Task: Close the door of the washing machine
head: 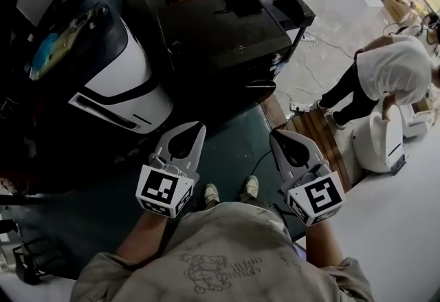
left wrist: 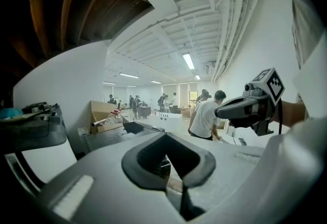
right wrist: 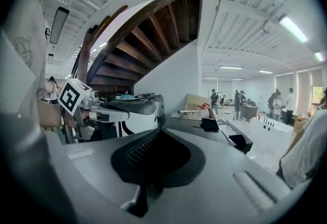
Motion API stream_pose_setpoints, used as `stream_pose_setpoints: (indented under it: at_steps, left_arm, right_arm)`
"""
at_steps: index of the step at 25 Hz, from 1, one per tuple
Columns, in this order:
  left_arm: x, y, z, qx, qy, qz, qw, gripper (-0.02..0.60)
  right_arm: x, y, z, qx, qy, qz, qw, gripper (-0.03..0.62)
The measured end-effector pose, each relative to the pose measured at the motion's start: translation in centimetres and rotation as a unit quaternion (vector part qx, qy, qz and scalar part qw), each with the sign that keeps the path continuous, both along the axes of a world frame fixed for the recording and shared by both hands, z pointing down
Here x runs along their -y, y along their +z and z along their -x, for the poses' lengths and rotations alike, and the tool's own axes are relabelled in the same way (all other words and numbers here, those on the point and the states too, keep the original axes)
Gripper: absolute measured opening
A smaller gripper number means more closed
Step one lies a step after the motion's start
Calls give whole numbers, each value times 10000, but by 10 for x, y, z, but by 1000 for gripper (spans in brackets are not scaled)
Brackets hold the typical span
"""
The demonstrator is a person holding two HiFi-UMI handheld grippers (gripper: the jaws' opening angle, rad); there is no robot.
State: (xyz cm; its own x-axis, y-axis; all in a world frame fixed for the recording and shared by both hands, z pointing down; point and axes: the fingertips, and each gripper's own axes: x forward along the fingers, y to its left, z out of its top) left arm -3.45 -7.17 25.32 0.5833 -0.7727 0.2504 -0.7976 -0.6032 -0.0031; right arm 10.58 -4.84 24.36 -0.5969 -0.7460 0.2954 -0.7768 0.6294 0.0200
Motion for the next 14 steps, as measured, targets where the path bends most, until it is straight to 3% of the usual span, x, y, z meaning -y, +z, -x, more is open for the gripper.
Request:
stream_pose_setpoints:
  at_steps: [14]
  left_arm:
    - [-4,-17,-16,33,226,-170,9996,0]
  right_arm:
    - [-6,-6,-21,-11,283,-25,9996,26]
